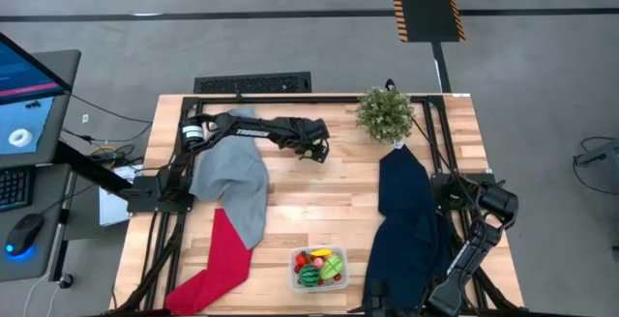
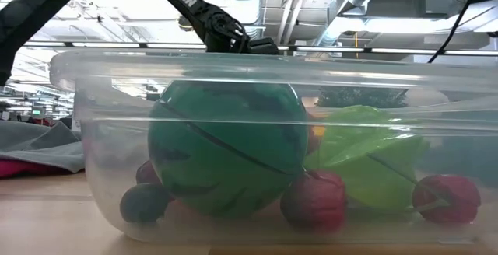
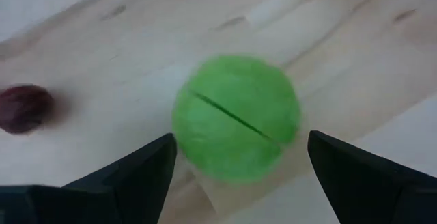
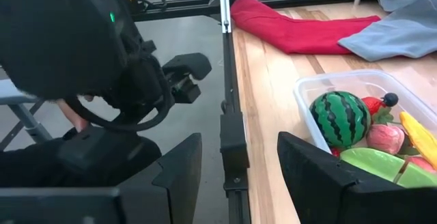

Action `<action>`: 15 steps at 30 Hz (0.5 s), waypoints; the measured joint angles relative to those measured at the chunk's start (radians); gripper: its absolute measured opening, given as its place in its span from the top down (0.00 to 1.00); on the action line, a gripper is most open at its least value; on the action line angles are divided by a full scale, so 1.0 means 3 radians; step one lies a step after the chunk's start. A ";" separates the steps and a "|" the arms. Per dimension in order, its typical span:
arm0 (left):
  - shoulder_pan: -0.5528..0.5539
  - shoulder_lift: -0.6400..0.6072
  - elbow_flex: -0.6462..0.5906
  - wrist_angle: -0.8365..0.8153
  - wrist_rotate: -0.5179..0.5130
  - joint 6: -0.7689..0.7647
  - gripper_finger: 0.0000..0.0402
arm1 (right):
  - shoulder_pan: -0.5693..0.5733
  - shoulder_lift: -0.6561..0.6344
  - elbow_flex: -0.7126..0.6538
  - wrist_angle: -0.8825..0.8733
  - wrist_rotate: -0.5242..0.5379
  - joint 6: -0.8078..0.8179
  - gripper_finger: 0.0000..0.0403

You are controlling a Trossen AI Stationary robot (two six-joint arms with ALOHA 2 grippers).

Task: Pick and placing Produce into tupperware
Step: Put the cabbage into the transparent bin

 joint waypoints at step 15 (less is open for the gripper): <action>0.0015 -0.0017 0.0115 0.0081 -0.0193 0.0146 0.30 | 0.0011 0.0000 0.0000 -0.0004 0.0000 0.0060 0.47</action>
